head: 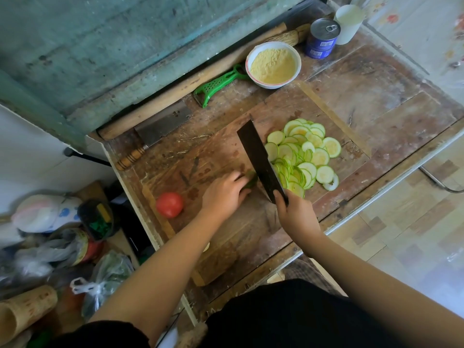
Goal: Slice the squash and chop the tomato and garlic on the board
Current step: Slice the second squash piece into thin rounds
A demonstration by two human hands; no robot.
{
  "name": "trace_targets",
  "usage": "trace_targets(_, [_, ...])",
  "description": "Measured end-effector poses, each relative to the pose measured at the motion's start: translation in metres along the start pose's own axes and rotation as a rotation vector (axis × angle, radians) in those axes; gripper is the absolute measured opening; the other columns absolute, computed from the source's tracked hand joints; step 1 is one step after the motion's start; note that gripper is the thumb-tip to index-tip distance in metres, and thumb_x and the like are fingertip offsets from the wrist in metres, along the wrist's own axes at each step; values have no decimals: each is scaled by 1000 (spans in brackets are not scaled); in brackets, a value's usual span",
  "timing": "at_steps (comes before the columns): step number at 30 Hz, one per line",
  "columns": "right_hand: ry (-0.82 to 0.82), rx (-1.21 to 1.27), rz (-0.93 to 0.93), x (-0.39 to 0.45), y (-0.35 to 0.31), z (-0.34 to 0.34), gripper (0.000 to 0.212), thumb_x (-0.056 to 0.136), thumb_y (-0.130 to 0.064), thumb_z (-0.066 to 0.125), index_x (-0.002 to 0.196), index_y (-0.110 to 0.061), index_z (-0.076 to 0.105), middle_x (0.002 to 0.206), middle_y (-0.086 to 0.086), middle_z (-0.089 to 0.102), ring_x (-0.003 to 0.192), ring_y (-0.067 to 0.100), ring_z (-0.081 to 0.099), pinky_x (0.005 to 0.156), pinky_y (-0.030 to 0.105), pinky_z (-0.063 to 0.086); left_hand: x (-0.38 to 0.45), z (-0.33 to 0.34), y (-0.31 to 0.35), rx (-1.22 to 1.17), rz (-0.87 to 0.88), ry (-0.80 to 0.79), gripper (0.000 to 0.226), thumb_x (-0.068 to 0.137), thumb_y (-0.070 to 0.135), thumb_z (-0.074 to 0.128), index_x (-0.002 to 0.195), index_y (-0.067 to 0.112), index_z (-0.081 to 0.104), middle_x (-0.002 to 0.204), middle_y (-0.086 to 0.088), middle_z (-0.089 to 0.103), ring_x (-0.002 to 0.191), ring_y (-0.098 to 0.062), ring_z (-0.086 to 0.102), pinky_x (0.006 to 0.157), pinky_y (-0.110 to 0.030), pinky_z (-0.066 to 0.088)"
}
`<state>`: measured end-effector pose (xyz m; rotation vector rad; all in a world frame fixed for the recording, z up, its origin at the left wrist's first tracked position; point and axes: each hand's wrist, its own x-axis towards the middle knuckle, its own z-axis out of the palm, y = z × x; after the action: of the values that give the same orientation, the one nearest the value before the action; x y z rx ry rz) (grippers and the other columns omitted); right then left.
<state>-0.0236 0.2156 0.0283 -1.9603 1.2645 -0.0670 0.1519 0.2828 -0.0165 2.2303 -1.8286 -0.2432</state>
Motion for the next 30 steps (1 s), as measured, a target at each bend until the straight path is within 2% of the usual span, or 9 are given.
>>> trace_targets(3, [8, 1, -19, -2, 2, -1, 31, 99, -30, 43, 100, -5, 61, 57, 6, 55, 56, 32, 57, 50, 37, 42, 0, 2, -1, 8, 28, -4, 32, 84, 25, 69, 115, 17, 67, 100, -8, 64, 79, -31, 63, 55, -35, 53])
trace_targets(10, [-20, -21, -26, 4, -2, -1, 30, 100, -29, 42, 96, -4, 60, 52, -4, 44, 47, 21, 44, 45, 30, 28, 0, 2, -2, 21, 43, 0, 40, 86, 27, 67, 124, 22, 62, 97, -8, 61, 74, -31, 62, 52, -35, 51])
trace_targets(14, [-115, -102, 21, 21, -15, -7, 36, 100, -33, 39, 95, -5, 59, 65, 4, 51, 66, 30, 56, 56, 31, 39, 1, 2, 0, 29, 45, -5, 41, 84, 27, 69, 124, 20, 62, 94, -7, 60, 75, -30, 62, 54, -34, 49])
trace_targets(16, [-166, -173, 62, 39, -26, -9, 36, 100, -36, 37, 93, -6, 56, 76, 9, 53, 73, 31, 55, 61, 33, 41, 1, 2, -1, 30, 54, 24, 42, 80, 25, 74, 120, 17, 65, 90, -6, 60, 73, -27, 62, 54, -33, 49])
trace_targets(19, [-125, -163, 52, 38, -27, -5, 37, 100, -35, 37, 99, -5, 58, 81, 11, 60, 74, 30, 58, 61, 32, 43, 1, 2, 0, 32, 54, 41, 44, 78, 25, 76, 119, 17, 65, 89, -6, 61, 73, -27, 63, 53, -32, 49])
trace_targets(22, [-26, -57, -7, 9, -13, 1, 33, 100, -31, 41, 107, -7, 62, 65, 1, 55, 58, 23, 53, 49, 26, 31, 1, 0, 1, 46, 49, 44, 43, 80, 26, 73, 121, 18, 64, 92, -8, 62, 77, -30, 63, 53, -33, 49])
trace_targets(24, [-7, -8, -8, 0, -5, 1, 31, 99, -29, 42, 105, -6, 62, 55, -3, 48, 48, 20, 46, 42, 26, 25, 0, 2, 0, 62, 59, 52, 42, 80, 25, 74, 120, 17, 65, 93, -8, 63, 76, -31, 63, 52, -33, 49])
trace_targets(27, [-12, 30, 2, -1, 1, -1, 31, 99, -29, 43, 97, -3, 61, 50, -2, 46, 45, 22, 46, 41, 29, 28, -1, 5, 0, 68, 63, 53, 39, 80, 23, 74, 117, 15, 67, 96, -9, 65, 77, -32, 64, 54, -34, 51])
trace_targets(30, [-32, 24, -8, -3, 0, -2, 29, 99, -29, 43, 99, -5, 60, 50, -2, 45, 47, 25, 49, 43, 30, 31, -1, 4, -1, 66, 72, 76, 38, 78, 23, 76, 114, 15, 68, 96, -7, 66, 74, -30, 64, 51, -30, 49])
